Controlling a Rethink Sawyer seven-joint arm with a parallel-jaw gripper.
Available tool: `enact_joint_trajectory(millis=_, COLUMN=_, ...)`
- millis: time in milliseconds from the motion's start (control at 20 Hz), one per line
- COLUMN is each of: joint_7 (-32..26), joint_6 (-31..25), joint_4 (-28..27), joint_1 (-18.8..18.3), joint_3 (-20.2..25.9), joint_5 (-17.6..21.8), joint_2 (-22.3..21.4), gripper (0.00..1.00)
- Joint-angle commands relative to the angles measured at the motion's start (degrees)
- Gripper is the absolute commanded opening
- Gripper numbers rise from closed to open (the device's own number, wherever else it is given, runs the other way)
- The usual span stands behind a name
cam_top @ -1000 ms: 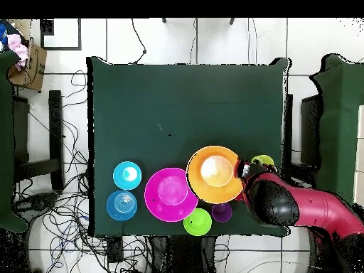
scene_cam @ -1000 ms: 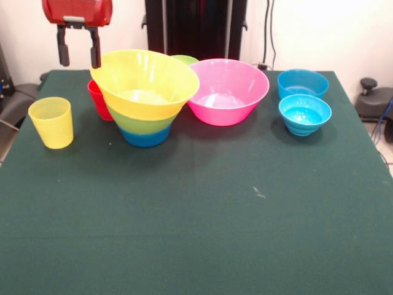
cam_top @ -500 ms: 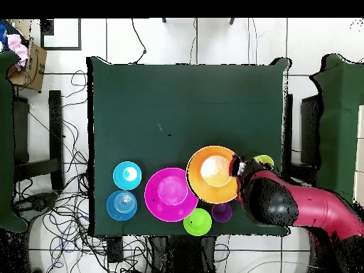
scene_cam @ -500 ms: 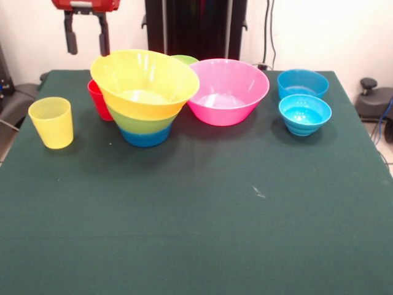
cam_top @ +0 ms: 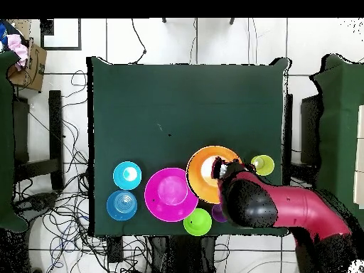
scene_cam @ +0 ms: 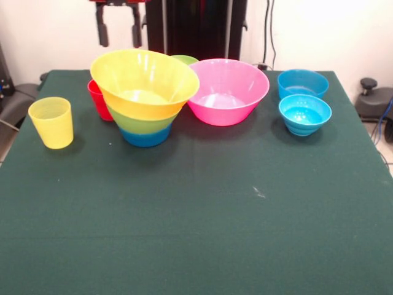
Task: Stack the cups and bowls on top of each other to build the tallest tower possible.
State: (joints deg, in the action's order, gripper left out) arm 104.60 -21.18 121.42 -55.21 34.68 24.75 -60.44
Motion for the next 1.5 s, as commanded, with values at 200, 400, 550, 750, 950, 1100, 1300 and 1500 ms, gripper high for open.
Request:
enact_joint_trajectory(millis=200, joint_7=10.2, joint_6=-2.51, joint_4=7.06, joint_1=11.07, joint_3=-3.85, joint_5=-4.15, joint_2=-4.36, gripper=1.0)
enact_joint_trajectory(millis=400, joint_7=15.49, joint_6=0.09, joint_4=7.77, joint_1=17.93, joint_3=-9.12, joint_5=-4.47, joint_2=-4.82, gripper=1.0)
enact_joint_trajectory(millis=550, joint_7=19.27, joint_6=1.22, joint_4=8.05, joint_1=23.67, joint_3=-13.53, joint_5=-5.32, joint_2=-5.36, gripper=1.0)
enact_joint_trajectory(millis=750, joint_7=24.06, joint_6=2.08, joint_4=7.28, joint_1=31.05, joint_3=-18.74, joint_5=-6.17, joint_2=-5.08, gripper=1.0)
enact_joint_trajectory(millis=950, joint_7=31.68, joint_6=5.1, joint_4=5.26, joint_1=41.0, joint_3=-25.25, joint_5=-6.62, joint_2=-1.81, gripper=1.0)
enact_joint_trajectory(millis=1100, joint_7=37.44, joint_6=8.33, joint_4=3.77, joint_1=48.92, joint_3=-30.66, joint_5=-7.32, joint_2=1.66, gripper=1.0)
enact_joint_trajectory(millis=1300, joint_7=43.85, joint_6=11.68, joint_4=3.27, joint_1=58.46, joint_3=-35.96, joint_5=-10.81, joint_2=5.77, gripper=1.0)
enact_joint_trajectory(millis=1500, joint_7=46.5, joint_6=14.99, joint_4=4.33, joint_1=63.13, joint_3=-36.85, joint_5=-14.16, joint_2=9.6, gripper=1.0)
